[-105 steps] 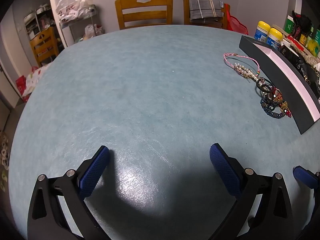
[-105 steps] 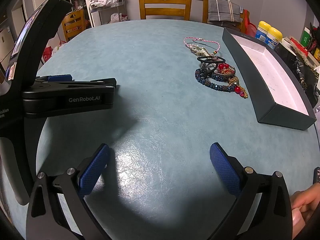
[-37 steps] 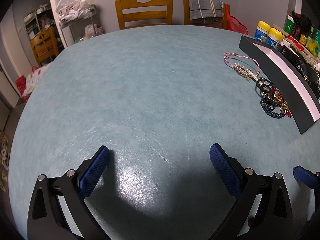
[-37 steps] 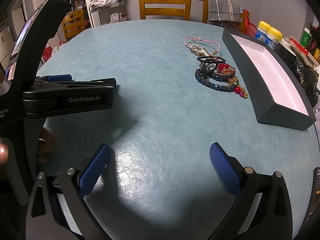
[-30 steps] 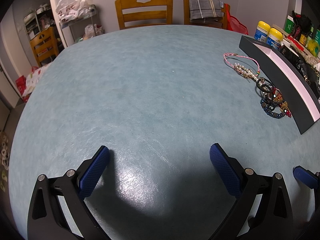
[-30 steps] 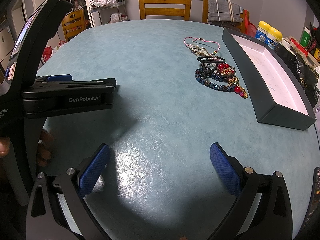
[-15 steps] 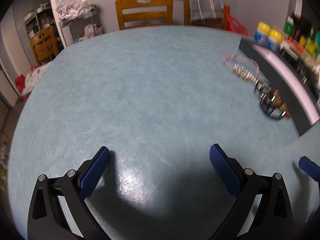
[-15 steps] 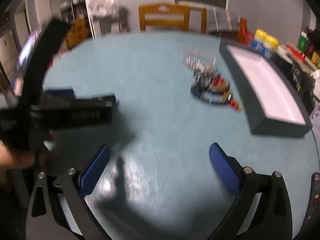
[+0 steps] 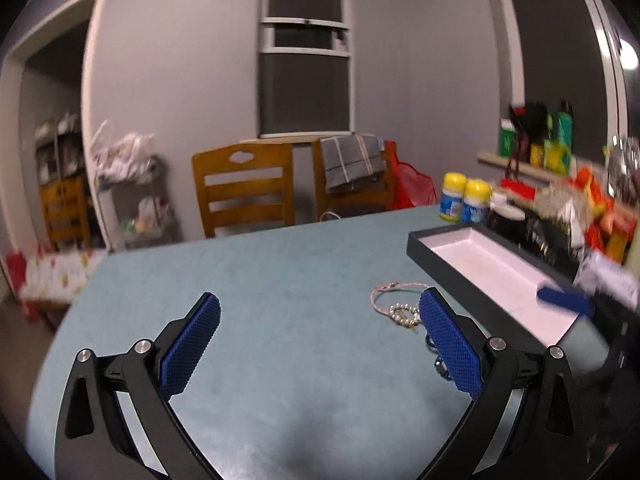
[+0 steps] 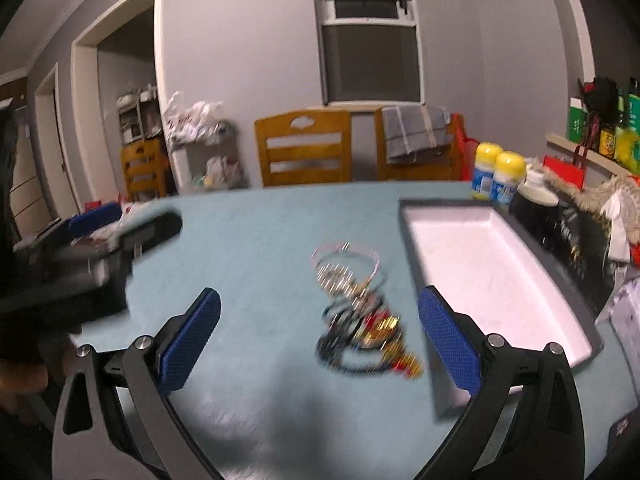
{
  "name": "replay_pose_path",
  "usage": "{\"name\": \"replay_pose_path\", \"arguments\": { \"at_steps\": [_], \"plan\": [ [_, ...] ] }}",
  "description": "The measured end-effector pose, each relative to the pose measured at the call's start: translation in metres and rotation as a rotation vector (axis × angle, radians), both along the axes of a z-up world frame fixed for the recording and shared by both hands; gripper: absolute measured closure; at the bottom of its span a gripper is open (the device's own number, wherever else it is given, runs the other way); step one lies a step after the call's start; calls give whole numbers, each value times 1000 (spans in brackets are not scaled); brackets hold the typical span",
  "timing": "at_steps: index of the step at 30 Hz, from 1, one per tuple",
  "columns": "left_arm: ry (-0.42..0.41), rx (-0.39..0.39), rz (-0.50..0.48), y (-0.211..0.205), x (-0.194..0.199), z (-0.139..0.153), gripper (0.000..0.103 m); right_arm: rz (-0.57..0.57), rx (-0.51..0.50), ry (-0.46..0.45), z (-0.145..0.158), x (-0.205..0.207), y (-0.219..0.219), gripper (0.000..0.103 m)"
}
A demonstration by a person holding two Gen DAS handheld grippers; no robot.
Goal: Organize jewelry
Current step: 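Move both grippers toward the jewelry pile beside the black box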
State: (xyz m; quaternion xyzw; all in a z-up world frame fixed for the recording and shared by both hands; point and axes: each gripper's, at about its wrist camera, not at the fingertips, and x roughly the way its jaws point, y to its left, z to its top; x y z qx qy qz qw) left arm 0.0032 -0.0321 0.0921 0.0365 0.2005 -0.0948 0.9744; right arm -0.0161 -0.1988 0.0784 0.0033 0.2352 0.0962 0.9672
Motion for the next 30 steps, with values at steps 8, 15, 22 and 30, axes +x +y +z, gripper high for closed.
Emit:
{"name": "replay_pose_path", "arguments": {
  "at_steps": [8, 15, 22, 30],
  "plan": [
    [39, -65, 19, 3, 21, -7, 3, -28, -10, 59, -16, 26, -24, 5],
    [12, -154, 61, 21, 35, -1, 3, 59, 5, 131, -27, 28, -11, 5],
    [77, -214, 60, 27, 44, -20, 3, 84, 12, 231, -43, 37, -8, 6],
    [99, -179, 16, 16, 46, -26, 3, 57, 41, 257, -44, 40, -25, 15]
  ]
}}
